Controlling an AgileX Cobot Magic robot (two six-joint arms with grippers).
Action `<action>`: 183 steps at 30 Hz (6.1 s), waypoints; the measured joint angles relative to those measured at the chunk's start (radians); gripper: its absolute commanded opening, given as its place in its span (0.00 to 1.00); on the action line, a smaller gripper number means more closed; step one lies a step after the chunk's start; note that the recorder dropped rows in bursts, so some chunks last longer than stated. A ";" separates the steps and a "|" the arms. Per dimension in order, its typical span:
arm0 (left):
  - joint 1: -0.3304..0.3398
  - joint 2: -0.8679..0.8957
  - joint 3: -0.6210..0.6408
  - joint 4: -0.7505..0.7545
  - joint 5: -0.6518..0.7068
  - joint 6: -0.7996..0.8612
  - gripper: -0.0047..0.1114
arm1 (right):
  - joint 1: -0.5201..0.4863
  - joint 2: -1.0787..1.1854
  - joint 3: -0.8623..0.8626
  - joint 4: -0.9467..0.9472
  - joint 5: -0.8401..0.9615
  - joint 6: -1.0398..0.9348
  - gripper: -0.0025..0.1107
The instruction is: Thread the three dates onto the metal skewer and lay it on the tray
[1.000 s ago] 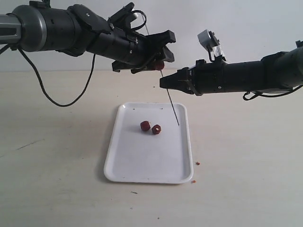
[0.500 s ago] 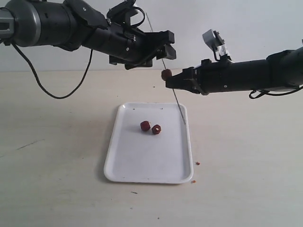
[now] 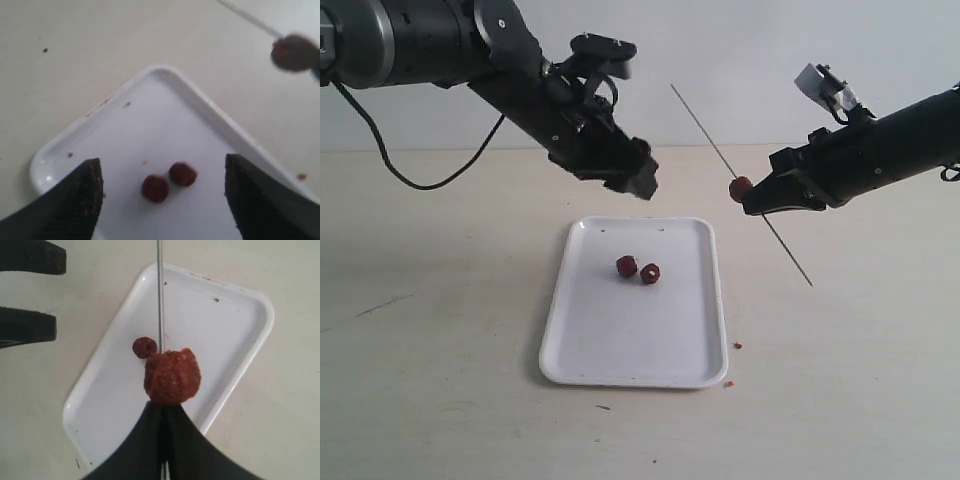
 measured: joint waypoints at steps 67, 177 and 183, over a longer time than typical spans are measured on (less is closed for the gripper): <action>-0.151 0.228 -0.003 0.521 -0.044 0.080 0.34 | 0.000 0.000 0.000 0.018 -0.004 -0.010 0.02; -0.057 0.082 -0.003 -0.647 -0.349 -0.048 0.33 | 0.042 0.074 0.113 0.545 0.075 -0.495 0.02; -0.057 0.082 -0.003 -0.645 -0.361 -0.013 0.48 | 0.042 0.077 0.113 0.555 0.108 -0.510 0.02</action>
